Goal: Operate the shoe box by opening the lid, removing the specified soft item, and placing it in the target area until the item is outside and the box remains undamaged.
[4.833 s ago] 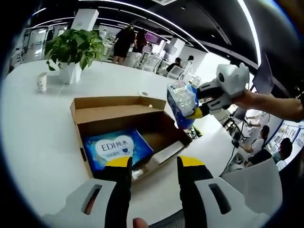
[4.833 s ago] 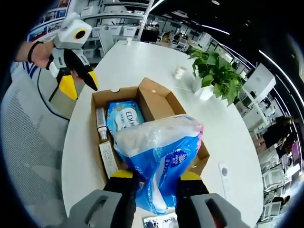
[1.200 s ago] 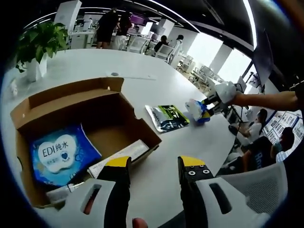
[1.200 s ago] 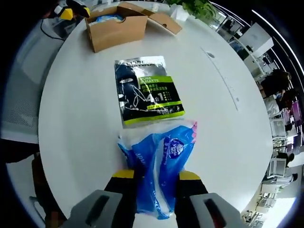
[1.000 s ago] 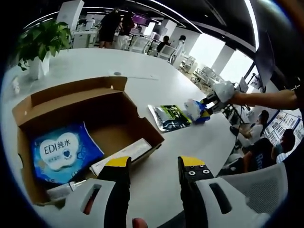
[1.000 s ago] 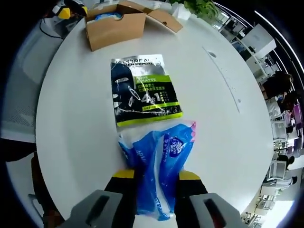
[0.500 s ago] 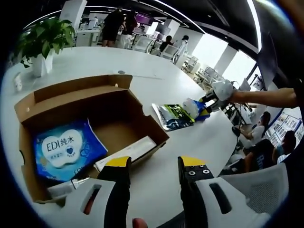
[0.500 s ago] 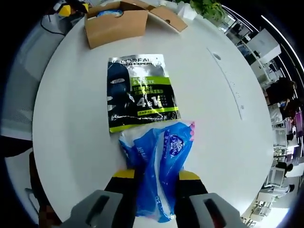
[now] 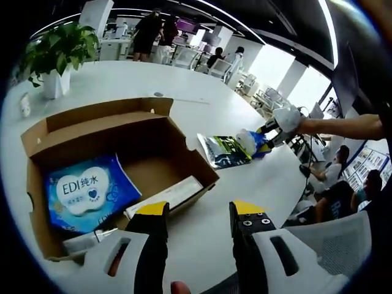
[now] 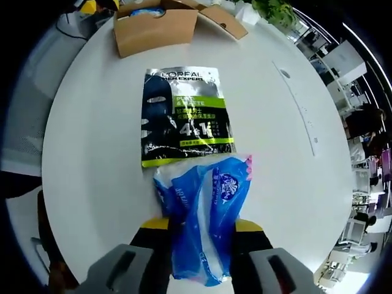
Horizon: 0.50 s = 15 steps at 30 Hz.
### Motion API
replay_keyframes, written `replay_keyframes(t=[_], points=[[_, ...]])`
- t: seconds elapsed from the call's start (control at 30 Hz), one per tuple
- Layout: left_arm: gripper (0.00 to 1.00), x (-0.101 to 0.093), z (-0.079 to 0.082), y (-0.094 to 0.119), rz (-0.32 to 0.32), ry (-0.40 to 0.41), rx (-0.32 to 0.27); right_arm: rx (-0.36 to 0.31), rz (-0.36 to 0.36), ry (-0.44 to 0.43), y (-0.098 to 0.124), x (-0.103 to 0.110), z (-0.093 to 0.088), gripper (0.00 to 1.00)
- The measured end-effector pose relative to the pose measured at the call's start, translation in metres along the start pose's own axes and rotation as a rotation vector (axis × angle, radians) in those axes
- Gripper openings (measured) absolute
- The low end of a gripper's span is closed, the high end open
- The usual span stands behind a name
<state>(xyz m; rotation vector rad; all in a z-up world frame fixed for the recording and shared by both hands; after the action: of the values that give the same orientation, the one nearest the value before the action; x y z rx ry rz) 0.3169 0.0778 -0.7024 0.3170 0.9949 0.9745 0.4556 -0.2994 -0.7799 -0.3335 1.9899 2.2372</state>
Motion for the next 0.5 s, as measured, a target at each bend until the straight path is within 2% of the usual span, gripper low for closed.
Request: replay_keyframes(t=[0.23, 0.5], points=[[0.40, 0.001, 0.001, 0.006, 0.000, -0.007, -0.008, -0.013, -0.015, -0.057, 0.006, 0.002, -0.002, 0.43], [0.40, 0.004, 0.006, 0.013, -0.014, -0.001, -0.025, -0.017, -0.058, -0.078, 0.016, -0.005, -0.006, 0.43]])
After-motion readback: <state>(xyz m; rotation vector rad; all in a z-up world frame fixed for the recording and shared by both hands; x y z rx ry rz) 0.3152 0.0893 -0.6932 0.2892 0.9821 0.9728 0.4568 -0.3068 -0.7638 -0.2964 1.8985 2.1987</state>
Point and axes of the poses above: the point that each gripper's makers call its tool centre point, and the gripper's own axes: y roughly backward along the fingers, x roughly to its left, z roughly out of its top, the point moved 5 cm from there along y, roughly backward along the fingers, and after that the axes turned 15 degrees about y, right-handed, at the moved point
